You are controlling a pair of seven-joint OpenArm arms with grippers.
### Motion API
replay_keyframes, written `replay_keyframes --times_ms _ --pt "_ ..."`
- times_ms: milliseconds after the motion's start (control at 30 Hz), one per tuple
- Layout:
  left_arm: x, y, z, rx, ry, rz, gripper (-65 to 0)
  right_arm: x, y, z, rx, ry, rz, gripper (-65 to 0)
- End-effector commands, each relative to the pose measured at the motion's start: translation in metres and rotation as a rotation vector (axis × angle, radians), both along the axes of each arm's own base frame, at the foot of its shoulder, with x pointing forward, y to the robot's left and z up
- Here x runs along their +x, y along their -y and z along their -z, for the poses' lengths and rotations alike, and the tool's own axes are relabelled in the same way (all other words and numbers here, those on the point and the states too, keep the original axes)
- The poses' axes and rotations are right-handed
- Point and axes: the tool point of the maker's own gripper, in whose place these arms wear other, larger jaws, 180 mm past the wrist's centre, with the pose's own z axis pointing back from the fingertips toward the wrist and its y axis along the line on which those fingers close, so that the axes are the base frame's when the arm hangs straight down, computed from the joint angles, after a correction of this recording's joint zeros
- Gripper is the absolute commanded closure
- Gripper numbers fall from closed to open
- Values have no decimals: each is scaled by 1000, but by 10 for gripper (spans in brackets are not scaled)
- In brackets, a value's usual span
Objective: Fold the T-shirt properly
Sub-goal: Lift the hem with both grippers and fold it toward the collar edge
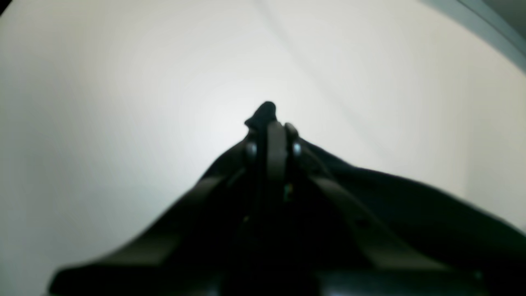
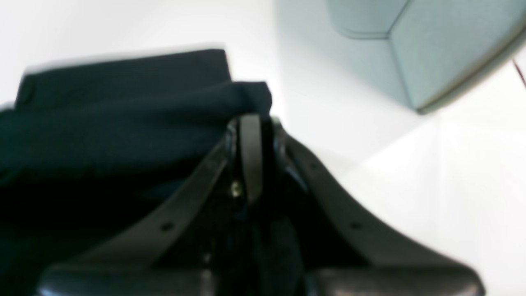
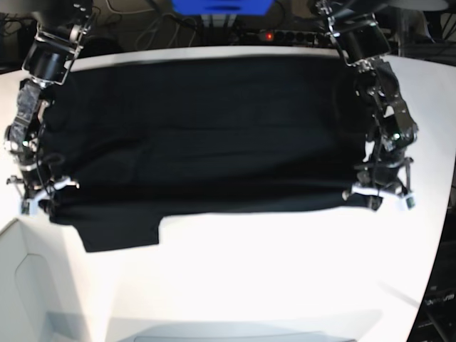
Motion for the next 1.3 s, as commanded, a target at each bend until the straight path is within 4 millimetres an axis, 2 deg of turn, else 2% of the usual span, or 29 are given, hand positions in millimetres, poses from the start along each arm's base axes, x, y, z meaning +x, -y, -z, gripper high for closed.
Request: replay_keyframes --times_ms 0,100,167,300,433,700,833,967,1100,1267 --pt "0 -3 -17 21 50 -4 0 4 5 -22 -29 64 -6 0" --pt "-28 -1 -6 19 16 -20 0 -14 2 -18 -55 46 -22 0" --pt "-46 -2 2 20 -12 -36 0 -27 10 -16 -64 37 0 0" --pt "-70 -7 15 33 -63 -48 0 -43 24 -12 -70 20 36 0" --pt "-87 -8 22 45 -97 -46 0 -53 16 -5 -70 -8 -27 0" --pt "-115 -10 38 53 -168 -52 0 -89 32 12 -63 -66 -8 0" --pt "-124 -9 35 70 -175 -45 0 -99 34 18 -65 -89 -2 0" --pt "-131 -7 38 72 -193 -38 0 -110 28 24 -68 -117 -43 0" --pt "-140 -9 49 62 -230 -46 0 -123 13 30 -66 -154 -121 0" --pt "-145 -11 63 46 -265 -55 0 -129 14 38 -54 -181 -119 0"
